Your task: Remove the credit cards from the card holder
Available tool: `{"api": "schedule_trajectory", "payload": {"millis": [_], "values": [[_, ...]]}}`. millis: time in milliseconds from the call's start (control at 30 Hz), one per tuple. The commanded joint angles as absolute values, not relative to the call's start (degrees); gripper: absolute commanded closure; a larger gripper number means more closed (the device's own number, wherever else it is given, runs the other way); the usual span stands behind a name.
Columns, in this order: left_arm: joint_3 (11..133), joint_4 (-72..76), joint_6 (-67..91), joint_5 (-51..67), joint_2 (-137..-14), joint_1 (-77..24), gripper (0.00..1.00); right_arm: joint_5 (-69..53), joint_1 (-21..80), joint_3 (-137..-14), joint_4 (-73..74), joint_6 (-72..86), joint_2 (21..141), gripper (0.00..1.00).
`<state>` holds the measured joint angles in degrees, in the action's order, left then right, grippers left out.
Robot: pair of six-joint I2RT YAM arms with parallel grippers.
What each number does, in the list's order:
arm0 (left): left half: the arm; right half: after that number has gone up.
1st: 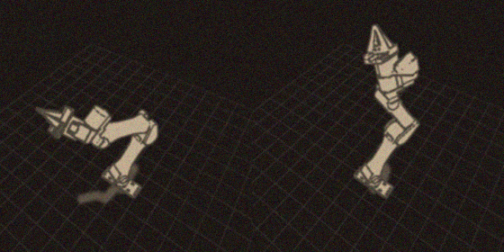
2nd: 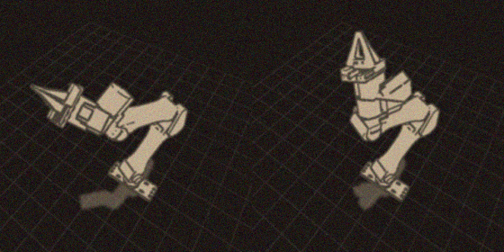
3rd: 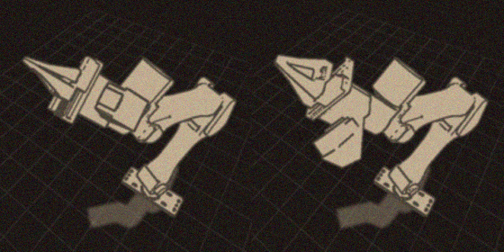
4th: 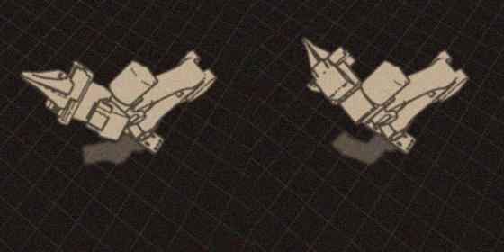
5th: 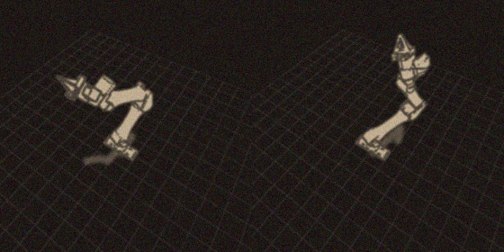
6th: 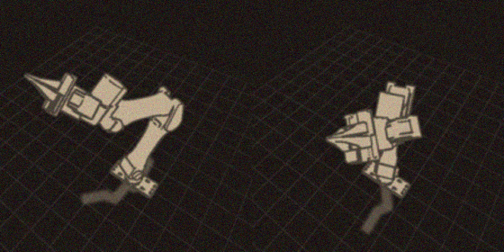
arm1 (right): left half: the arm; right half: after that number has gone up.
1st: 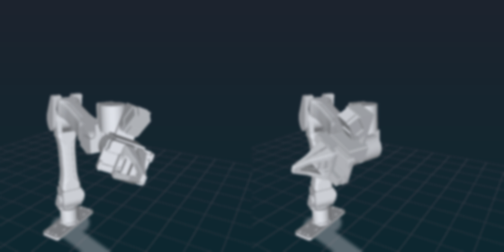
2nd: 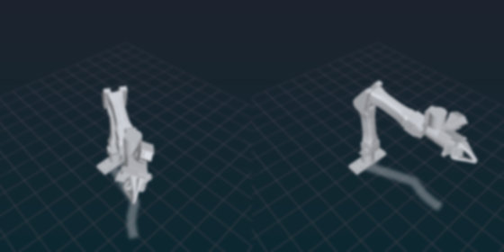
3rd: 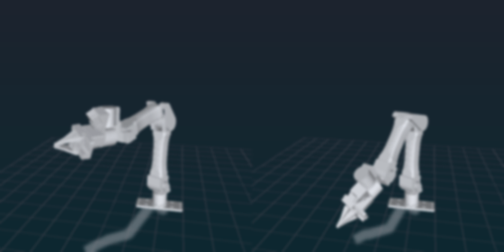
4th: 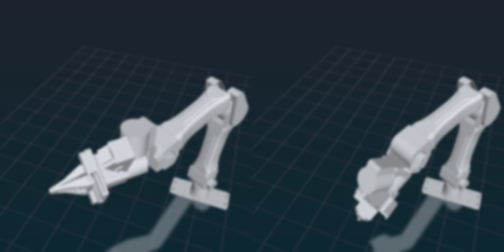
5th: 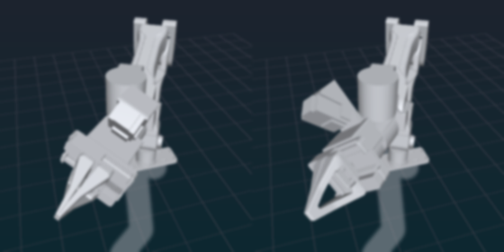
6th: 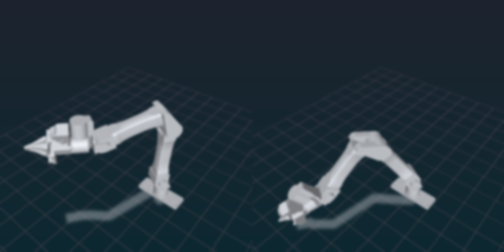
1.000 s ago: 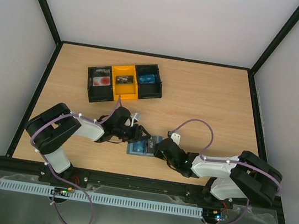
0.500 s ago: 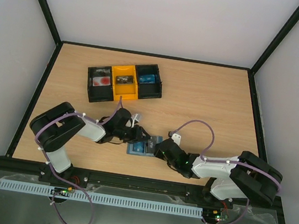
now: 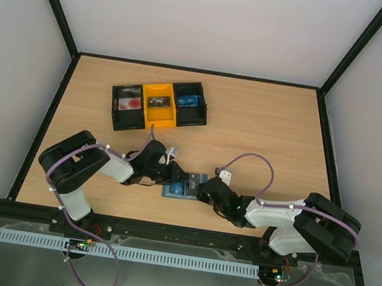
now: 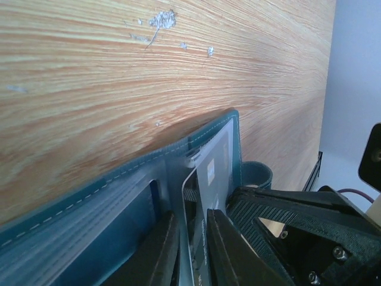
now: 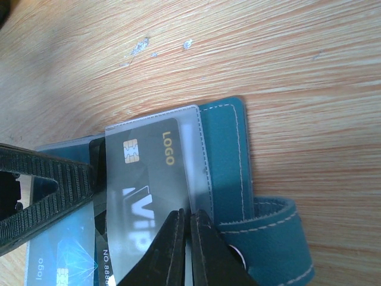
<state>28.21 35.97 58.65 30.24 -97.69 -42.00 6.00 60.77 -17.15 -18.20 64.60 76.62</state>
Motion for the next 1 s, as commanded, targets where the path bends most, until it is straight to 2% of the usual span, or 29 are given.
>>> {"api": "schedule_trajectory", "payload": {"millis": [0,200,433,833,967], "values": [[26.65,37.81,59.21,31.33,-98.30,-42.14,0.86,5.80,60.77,-15.73,-14.11,65.04,77.96,0.94],[25.78,39.70,59.67,32.02,-97.72,-41.60,0.97,6.02,60.74,-15.67,-13.96,65.17,77.88,0.94],[25.39,40.86,59.80,32.07,-97.65,-41.48,0.97,5.89,60.74,-15.20,-14.78,65.39,77.78,0.94],[25.74,41.04,59.27,30.48,-99.18,-41.53,0.80,5.12,60.77,-15.12,-16.05,65.39,78.84,0.94],[25.63,41.33,59.37,29.26,-99.80,-41.66,0.81,5.37,60.81,-15.10,-16.27,65.40,78.68,0.94]]}}
